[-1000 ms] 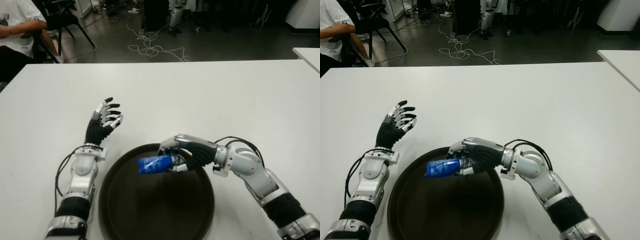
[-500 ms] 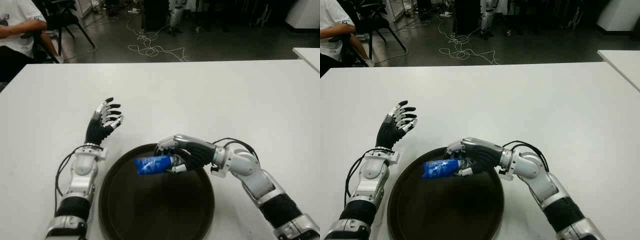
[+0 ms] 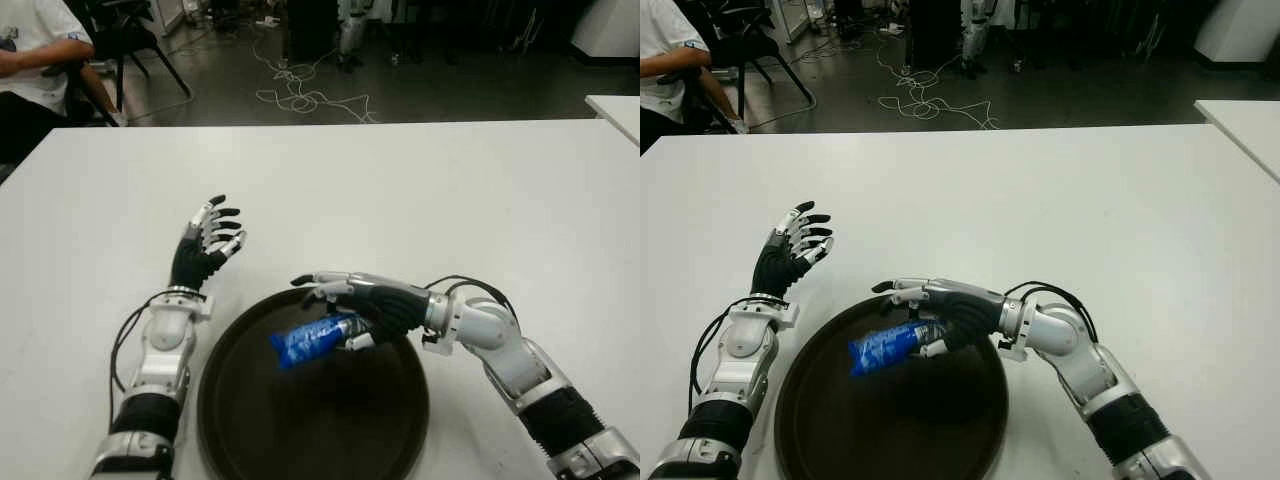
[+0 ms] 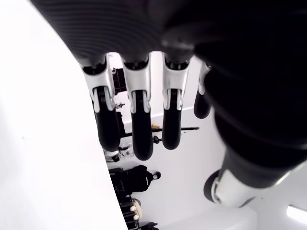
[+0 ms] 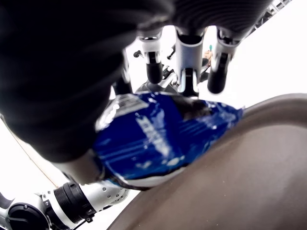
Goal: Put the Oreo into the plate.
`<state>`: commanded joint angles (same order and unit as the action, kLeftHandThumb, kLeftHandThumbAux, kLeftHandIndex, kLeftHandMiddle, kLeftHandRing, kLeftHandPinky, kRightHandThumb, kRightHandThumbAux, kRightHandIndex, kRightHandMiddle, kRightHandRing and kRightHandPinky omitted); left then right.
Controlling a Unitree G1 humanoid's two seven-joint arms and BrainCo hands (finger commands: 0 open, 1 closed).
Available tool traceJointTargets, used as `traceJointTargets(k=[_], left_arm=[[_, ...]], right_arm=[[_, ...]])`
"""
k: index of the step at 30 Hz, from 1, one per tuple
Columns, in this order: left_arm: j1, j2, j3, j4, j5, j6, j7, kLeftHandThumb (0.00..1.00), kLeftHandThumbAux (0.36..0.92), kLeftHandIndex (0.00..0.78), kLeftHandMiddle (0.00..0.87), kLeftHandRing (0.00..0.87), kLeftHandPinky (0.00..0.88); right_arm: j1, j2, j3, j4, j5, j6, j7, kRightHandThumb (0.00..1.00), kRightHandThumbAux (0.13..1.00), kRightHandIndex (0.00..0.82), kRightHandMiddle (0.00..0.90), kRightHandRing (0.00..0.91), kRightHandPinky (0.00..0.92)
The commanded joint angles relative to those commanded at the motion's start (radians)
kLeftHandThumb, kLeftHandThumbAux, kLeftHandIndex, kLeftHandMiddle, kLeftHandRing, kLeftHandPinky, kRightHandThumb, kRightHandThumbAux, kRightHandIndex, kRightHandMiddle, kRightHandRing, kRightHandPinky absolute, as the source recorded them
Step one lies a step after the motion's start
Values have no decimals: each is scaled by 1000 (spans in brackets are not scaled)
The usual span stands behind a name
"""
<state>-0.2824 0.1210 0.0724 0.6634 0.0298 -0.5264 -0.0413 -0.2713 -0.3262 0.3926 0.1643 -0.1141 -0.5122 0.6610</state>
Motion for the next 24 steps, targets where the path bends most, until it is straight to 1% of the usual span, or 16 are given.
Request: traceJointTargets(k=[2, 4, 10, 13, 17, 21, 24], left_arm=[[0, -2, 2, 1, -7, -4, -6, 488, 758, 147, 275, 301, 328], [0, -3, 3, 1, -14, -8, -12, 483, 749, 151, 278, 305, 330], [0, -5, 5, 1, -20, -7, -17, 485, 753, 152, 271, 295, 325], [0, -6, 6, 1, -24, -5, -21, 507, 746, 150, 267, 293, 329], [0, -8, 9, 1, -31, -3, -25, 521, 740, 147, 262, 291, 330], [2, -9, 7, -6, -26, -2, -20, 509, 742, 141, 264, 295, 335], [3, -9, 5, -9, -21, -1, -13, 498, 749, 142, 268, 298, 332]], right_arm=[[0, 0, 0, -3, 3, 5, 6, 0, 881, 22, 33, 4, 46], [0, 0, -1, -6, 1, 10, 8, 0, 844, 10, 22, 1, 40], [8, -4, -6, -20, -21, 17, -5, 0, 752, 0, 6, 0, 24], [9, -5, -7, -23, -33, 18, -13, 0, 693, 0, 6, 0, 16], [9, -8, -6, -29, -44, 22, -15, 0, 648, 0, 9, 0, 10], [11, -6, -7, -24, -59, 2, -32, 0, 571, 0, 19, 0, 4], [14, -4, -9, -20, -64, -10, -47, 0, 533, 0, 25, 0, 5]])
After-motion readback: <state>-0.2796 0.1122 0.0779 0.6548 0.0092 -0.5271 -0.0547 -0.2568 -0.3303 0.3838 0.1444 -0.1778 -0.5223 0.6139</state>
